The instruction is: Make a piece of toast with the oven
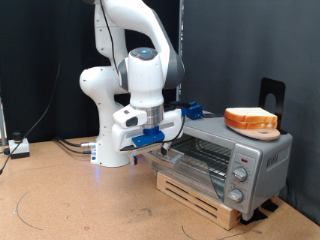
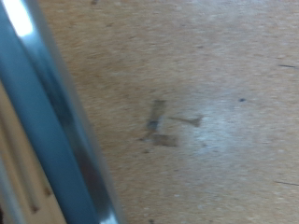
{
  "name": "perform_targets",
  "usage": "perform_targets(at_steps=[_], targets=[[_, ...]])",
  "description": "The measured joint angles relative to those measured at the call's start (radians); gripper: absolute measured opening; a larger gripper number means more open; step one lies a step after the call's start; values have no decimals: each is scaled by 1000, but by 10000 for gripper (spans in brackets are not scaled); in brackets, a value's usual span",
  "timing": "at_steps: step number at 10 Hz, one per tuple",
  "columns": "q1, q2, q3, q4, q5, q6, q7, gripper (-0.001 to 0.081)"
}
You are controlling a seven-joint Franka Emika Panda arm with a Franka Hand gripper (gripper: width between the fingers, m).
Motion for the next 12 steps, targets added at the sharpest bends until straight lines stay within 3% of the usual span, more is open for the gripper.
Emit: perform_targets(at_steps=[7,12], targets=[[-52,107,-33,14,-68,51,29,810],[-82,274,-67,0,-81,236,34,810]])
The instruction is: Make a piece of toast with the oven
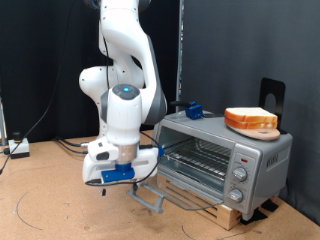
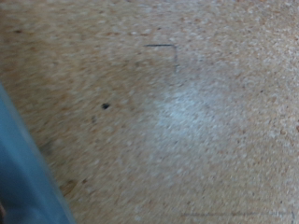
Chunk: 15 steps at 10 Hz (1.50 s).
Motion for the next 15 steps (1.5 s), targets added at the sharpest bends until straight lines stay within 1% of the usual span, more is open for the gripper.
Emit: perform_targets(at_steps=[3,5,7,8,9,10,11,12,13,14,15], targets=[[0,74,-9,2,0,74,19,810],[-14,79,-14,2,14,97,3,810],[-47,51,-15,1,41,99,-64,810],[-64,26,-19,0,47,89,-93,810],[-77,-3,-28,0,45,50,-112,810],[-82,-37,-34,-2,44,9,-121,810],[-82,-38,-33,-2,45,9,-121,810],[-82,-42,-20,-1,132,-19,-188,810],[-82,-60,-3,8,265,-85,-307,810],[-82,-92,7,19,384,-174,-426,810],[-82,-125,8,30,468,-256,-519,810]])
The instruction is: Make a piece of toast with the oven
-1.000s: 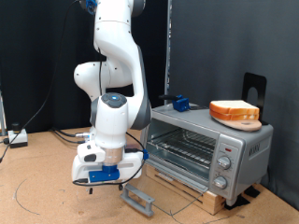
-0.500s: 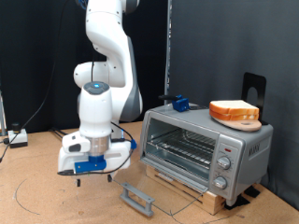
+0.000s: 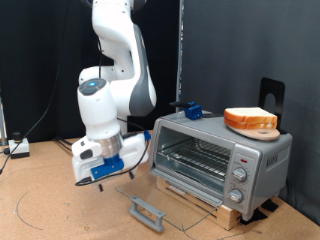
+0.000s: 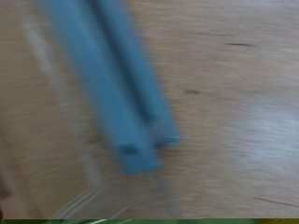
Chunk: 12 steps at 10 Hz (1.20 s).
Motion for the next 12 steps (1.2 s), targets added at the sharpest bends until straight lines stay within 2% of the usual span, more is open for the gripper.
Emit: perform_targets(at_steps=[2,6,7,9,10,12], targets=[[0,-66,0,10,85,-105,-99,810],[1,-206,7,12,89,-213,-113,810],[1,-241,12,12,69,-227,-86,810],[-8,-305,42,5,-28,-242,49,810],[-7,-303,39,5,-8,-242,23,810],[29,-313,31,14,155,-237,-150,810]])
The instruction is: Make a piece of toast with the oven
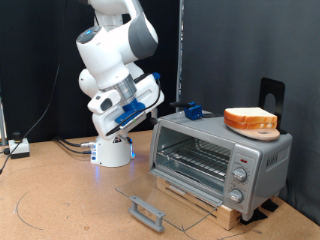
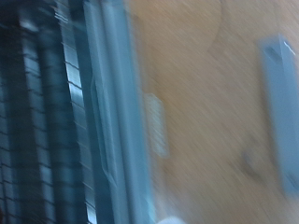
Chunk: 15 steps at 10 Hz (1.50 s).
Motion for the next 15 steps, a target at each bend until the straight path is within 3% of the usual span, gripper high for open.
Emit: perform_targets(at_steps=[2,4,6,8,9,12,15], targets=[[39,-27,-5,23,130,-62,-155,810],[68,-55,-4,57,137,-195,-284,810],[94,-82,7,97,63,-345,-405,810],[106,-100,41,139,-55,-453,-421,810],[106,-100,41,133,-39,-429,-415,810],[141,-146,79,128,19,-306,-567,810],[175,-219,117,129,41,-344,-590,810]])
